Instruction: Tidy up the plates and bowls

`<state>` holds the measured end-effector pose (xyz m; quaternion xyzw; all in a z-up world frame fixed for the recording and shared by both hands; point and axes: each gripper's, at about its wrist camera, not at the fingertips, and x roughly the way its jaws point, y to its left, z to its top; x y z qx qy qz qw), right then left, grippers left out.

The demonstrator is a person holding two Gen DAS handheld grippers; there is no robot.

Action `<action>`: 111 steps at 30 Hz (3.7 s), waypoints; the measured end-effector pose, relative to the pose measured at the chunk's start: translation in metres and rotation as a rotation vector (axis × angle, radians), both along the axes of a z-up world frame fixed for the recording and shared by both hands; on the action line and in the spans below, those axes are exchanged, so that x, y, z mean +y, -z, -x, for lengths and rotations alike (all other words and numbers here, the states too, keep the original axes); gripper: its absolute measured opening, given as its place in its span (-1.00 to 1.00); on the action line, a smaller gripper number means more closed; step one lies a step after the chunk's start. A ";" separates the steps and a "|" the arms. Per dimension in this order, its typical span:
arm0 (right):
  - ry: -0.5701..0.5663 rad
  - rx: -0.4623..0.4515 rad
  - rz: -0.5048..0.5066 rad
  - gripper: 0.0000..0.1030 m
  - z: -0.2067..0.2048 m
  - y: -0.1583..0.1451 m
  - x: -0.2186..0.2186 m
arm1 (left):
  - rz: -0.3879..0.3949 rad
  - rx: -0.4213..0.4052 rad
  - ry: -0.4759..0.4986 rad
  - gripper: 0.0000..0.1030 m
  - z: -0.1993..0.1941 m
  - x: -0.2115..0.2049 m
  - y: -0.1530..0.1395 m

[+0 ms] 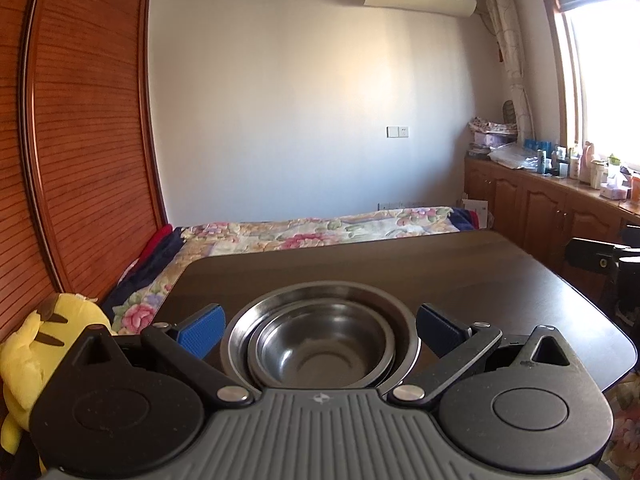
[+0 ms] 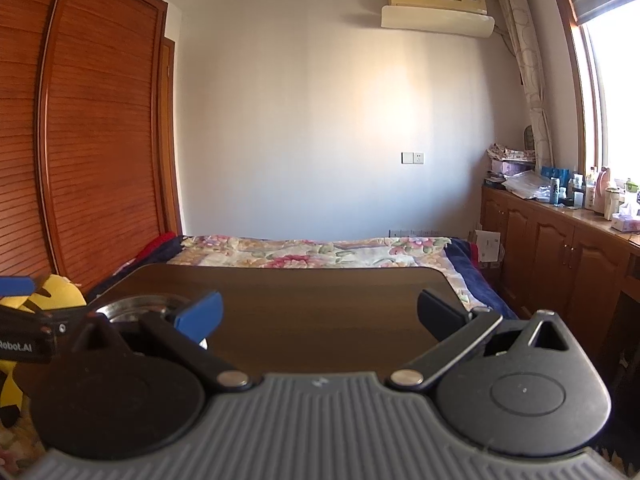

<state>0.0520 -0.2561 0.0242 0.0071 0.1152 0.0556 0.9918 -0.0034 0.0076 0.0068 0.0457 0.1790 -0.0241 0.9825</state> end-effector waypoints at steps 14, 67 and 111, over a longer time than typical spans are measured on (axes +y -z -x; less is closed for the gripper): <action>0.000 0.010 0.017 1.00 0.000 0.017 0.005 | 0.030 0.047 -0.019 1.00 -0.009 0.009 0.023; 0.007 0.034 0.010 1.00 -0.004 0.019 0.001 | 0.028 0.053 -0.029 1.00 -0.010 0.011 0.026; 0.006 0.038 0.010 1.00 -0.006 0.021 0.002 | 0.028 0.053 -0.029 1.00 -0.009 0.010 0.025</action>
